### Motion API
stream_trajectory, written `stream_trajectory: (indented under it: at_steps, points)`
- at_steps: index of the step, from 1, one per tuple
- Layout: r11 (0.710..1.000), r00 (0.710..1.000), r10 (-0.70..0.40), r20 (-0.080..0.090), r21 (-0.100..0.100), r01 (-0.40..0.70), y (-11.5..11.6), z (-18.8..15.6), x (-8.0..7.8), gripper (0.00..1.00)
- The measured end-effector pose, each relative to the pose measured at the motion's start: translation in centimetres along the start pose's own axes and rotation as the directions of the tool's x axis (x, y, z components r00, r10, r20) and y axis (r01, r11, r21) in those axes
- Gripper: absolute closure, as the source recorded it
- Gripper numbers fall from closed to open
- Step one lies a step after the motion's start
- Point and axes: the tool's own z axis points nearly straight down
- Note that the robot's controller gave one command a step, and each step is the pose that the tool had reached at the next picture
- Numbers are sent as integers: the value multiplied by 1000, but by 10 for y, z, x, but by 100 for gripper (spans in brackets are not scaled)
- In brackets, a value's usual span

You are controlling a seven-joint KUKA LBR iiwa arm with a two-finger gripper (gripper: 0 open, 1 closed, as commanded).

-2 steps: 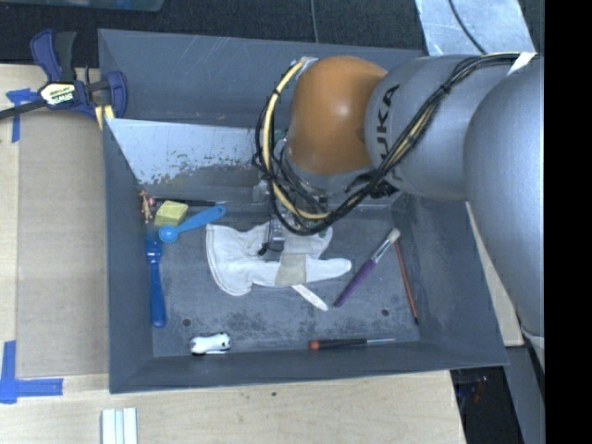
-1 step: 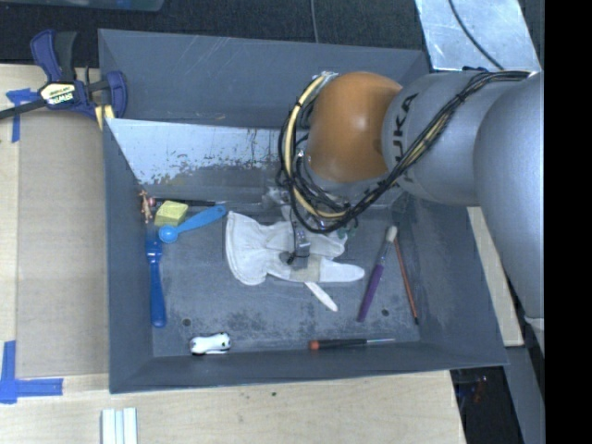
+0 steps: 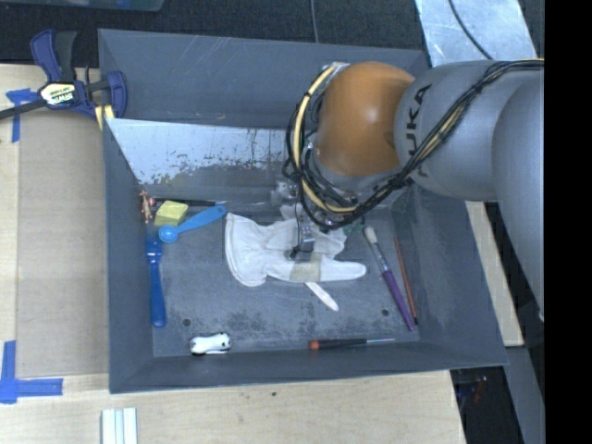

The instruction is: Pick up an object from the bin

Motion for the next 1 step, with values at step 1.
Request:
stream_trajectory:
  at_steps: [1]
  points:
    - [967,967,-254,4,0,254,-5,29,11,0]
